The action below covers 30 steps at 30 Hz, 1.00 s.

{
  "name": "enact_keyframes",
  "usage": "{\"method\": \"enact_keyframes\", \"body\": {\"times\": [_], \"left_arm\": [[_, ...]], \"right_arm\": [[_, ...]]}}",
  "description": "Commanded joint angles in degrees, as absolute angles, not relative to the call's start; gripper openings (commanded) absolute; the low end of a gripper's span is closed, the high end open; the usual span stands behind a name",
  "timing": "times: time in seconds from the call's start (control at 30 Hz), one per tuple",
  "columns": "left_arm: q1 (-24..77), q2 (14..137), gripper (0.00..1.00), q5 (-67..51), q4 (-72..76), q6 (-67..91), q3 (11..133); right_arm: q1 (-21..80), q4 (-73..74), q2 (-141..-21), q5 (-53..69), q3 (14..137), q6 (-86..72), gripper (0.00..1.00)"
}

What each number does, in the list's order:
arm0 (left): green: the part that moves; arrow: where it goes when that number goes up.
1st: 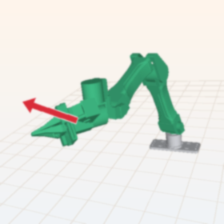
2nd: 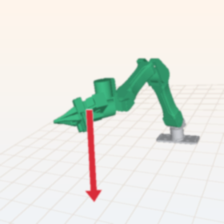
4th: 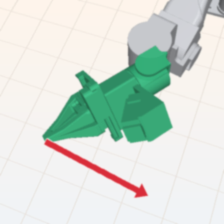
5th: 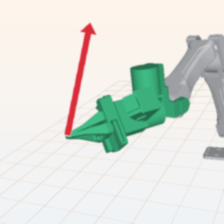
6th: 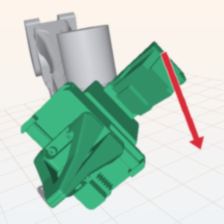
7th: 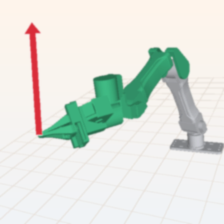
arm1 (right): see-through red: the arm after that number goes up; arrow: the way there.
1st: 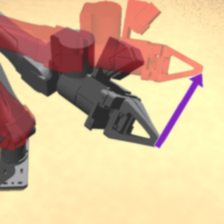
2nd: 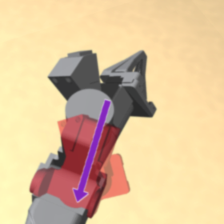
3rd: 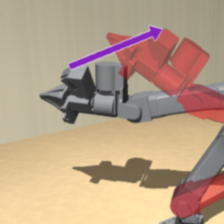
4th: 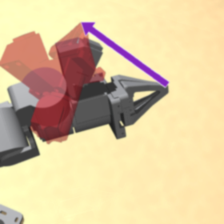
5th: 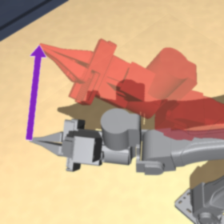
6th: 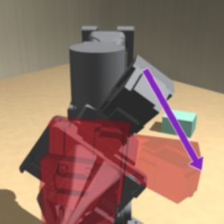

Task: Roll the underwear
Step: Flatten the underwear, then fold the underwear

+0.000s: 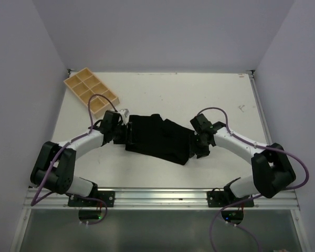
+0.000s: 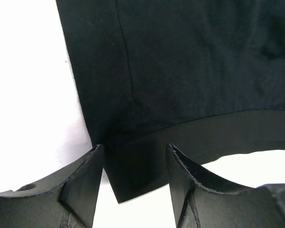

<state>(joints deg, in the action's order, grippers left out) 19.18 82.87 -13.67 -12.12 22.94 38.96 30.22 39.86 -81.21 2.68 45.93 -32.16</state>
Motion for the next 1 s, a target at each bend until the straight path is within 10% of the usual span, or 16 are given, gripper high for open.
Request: {"method": "enact_keyframes", "body": {"times": [0.0, 0.67, 0.97], "left_arm": [[19.0, 78.0, 0.59, -12.1, -14.5, 22.2, 44.5], [21.3, 79.3, 0.57, -13.7, -8.3, 28.3, 36.9], [21.1, 86.7, 0.56, -11.1, -5.0, 28.7, 35.6]], "right_arm": [[29.7, 41.9, -79.2, -0.3, 53.6, -34.4, 0.42], [21.1, 40.1, -105.7, -7.4, 70.0, -36.5, 0.32], [16.3, 37.2, -105.9, -8.0, 69.6, -34.1, 0.04]]}}
